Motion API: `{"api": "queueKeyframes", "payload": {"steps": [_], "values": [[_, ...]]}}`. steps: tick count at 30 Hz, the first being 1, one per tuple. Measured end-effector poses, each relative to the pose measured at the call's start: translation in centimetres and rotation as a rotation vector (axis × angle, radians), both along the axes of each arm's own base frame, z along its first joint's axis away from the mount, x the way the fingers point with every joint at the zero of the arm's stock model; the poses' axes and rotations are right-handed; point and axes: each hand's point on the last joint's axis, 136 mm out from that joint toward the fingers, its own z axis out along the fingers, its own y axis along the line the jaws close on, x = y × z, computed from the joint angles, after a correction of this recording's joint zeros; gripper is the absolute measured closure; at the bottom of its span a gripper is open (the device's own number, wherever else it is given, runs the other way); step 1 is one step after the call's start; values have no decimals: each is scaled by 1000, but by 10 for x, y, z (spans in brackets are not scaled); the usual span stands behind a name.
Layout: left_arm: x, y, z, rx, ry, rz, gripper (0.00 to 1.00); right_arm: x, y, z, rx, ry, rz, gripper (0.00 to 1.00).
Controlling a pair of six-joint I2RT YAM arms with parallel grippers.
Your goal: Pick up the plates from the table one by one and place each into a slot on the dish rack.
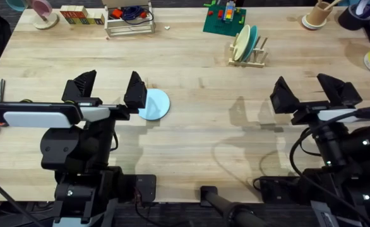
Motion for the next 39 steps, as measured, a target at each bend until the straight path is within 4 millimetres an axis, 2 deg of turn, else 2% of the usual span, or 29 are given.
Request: {"api": "queueKeyframes", "payload": {"steps": [17,21,25,27,30,34,39], "values": [[0,-1,-4,1,18,-5,6,0,1,1,1,-6,8,9],[0,-3,11,2,-46,-19,6,1,4,18,0,-73,24,9],[-1,-4,19,2,-63,-24,6,0,6,22,-5,-80,34,7],[-4,-4,32,3,-84,-24,7,-1,6,31,-12,-96,36,9],[-13,-4,66,3,-125,-24,8,-6,7,54,-20,-131,38,9],[-38,-4,113,3,-133,-23,8,-21,7,91,-24,-146,38,10],[-69,-4,158,3,-85,-23,7,-46,7,128,-22,-89,39,10]]}}
